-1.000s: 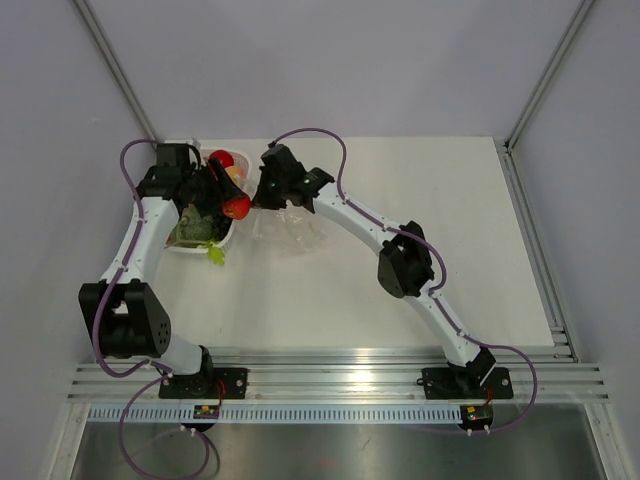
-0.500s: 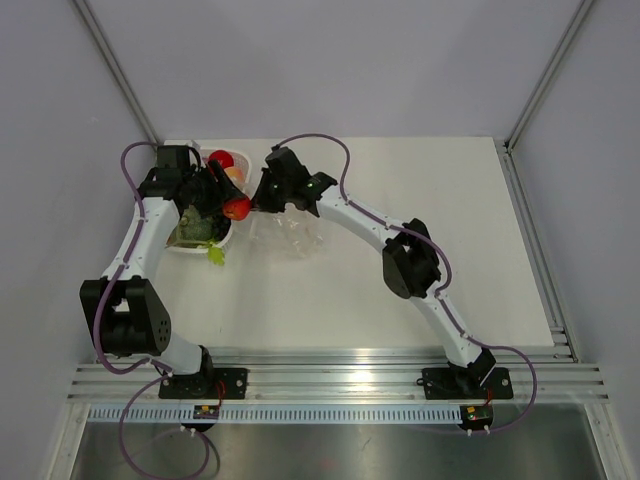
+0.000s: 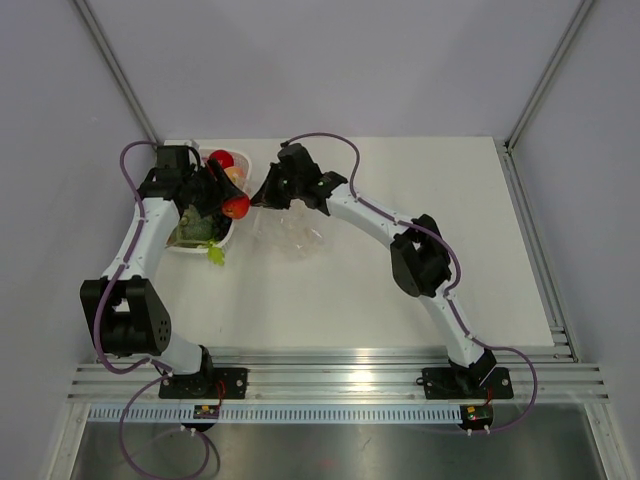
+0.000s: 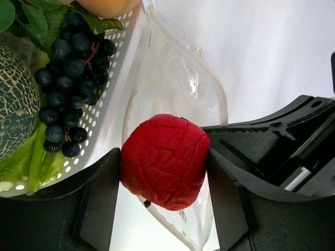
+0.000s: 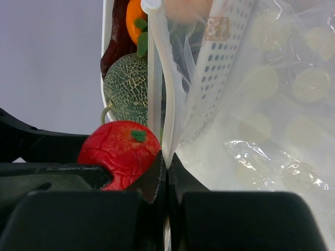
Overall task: Place the food in the zip-top bag and seal the zipper
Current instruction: Place the fake fruit in the zipper food storage bag.
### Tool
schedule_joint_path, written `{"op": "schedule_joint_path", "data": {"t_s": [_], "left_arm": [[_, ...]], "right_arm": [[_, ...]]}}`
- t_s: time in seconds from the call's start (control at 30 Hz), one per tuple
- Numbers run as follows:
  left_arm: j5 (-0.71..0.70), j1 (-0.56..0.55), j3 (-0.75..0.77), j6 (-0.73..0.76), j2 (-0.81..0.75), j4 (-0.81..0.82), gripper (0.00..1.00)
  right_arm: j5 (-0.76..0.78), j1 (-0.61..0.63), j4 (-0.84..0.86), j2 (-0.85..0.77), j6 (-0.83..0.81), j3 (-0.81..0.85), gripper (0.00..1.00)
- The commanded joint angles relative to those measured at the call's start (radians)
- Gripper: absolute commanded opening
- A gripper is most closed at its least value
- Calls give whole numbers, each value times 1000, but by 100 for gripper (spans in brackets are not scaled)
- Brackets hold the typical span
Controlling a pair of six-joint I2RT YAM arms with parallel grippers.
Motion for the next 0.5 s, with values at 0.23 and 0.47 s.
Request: {"op": "schedule_joint_path", "data": {"t_s": [0.23,0.47], "left_arm": [[73,-6,-47,-24,38,54,40],[80,-10,-57,-34,69,77,40]], "right_arm": [[-138,-14,175,-85,71,38,0],[-163,-8,196,-74,84,54,0]]}}
